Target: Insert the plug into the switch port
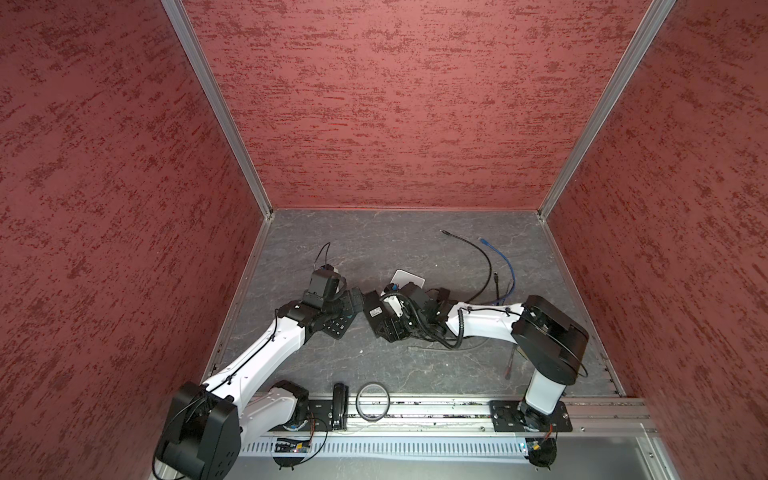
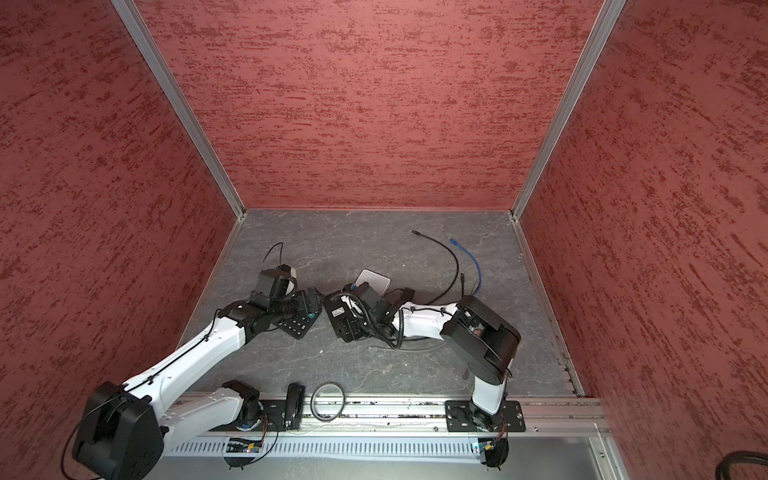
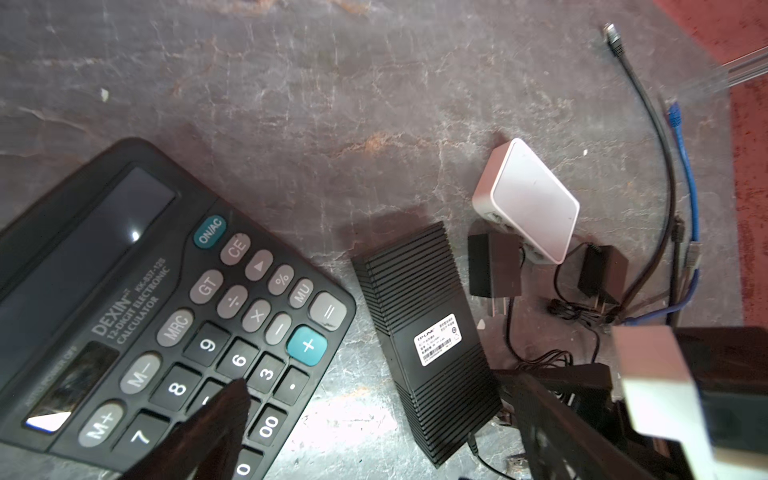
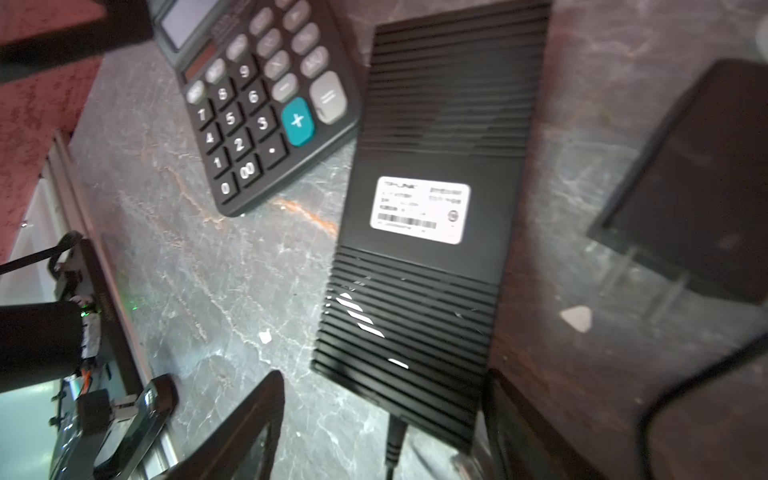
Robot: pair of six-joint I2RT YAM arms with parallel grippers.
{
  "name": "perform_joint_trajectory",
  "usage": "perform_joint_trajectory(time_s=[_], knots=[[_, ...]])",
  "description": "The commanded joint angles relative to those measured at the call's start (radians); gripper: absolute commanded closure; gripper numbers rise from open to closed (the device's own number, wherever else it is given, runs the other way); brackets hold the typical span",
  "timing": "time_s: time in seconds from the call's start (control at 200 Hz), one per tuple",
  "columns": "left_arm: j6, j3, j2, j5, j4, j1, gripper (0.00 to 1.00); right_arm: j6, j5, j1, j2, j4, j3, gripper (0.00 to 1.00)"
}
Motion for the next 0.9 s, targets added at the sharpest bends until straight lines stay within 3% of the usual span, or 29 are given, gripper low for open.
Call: perform_joint_trajectory(time_s=[0.0, 0.18, 0.471, 0.897], knots=[[-0.011, 0.016, 0.020, -0.020, 0.006, -0.007, 0.00, -0.026, -0.112, 0.022, 0.009, 0.103, 0.002, 0.25], [-0.008, 0.024, 0.062, -0.015, 0.046, -0.013, 0.00, -0.029, -0.201, 0.031, 0.038, 0.175, 0.031, 0.25], [0.003, 0.060, 0.133, -0.039, 0.061, -0.028, 0.00, -0.057, -0.026, -0.039, -0.008, 0.182, 0.032, 0.23], [-0.054, 0.074, 0.231, -0.054, 0.172, -0.036, 0.00, -0.089, -0.137, -0.173, 0.101, 0.246, 0.073, 0.24]])
